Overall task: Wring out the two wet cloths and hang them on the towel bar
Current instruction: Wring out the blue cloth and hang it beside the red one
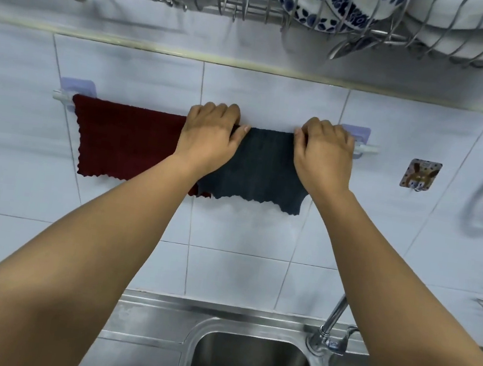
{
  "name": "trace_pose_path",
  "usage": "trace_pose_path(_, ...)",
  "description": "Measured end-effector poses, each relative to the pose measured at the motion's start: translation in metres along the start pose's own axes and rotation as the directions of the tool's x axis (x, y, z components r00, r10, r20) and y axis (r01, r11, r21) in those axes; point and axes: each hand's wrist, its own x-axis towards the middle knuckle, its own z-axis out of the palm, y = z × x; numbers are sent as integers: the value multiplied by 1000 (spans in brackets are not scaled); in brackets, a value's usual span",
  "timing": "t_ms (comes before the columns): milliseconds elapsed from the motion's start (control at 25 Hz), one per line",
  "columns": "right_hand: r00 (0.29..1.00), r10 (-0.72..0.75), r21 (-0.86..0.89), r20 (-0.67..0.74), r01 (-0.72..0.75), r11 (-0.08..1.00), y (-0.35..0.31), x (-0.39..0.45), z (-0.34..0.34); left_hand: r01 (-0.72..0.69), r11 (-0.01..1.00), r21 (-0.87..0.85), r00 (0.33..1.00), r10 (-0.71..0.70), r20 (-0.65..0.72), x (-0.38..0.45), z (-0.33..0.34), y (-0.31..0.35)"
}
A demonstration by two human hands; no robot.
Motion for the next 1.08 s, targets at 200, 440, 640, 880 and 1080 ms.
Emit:
trace_pose_path(200,997,-53,-34,50,55,998,5,10,3,53,999,10,978,-54,199,18,-7,0)
trace_pose_path(440,996,-85,-4,-27,85,996,14,0,6,2,1000,-11,998,-2,68,7,-4,-6)
trace_pose_path(640,996,-79,-116,-45,73,991,24,-1,9,-35,998,-51,999,35,7,-5,-2,-14)
trace_pose_path(880,991,-87,-106,-99,77,991,22,-3,8,-36,999,-30,999,35,-25,-8,2,-12)
trace_pose_path(1080,990,-98,-48,-98,94,994,24,-19,8,-54,999,-8,997,54,-55,-17,8,-12)
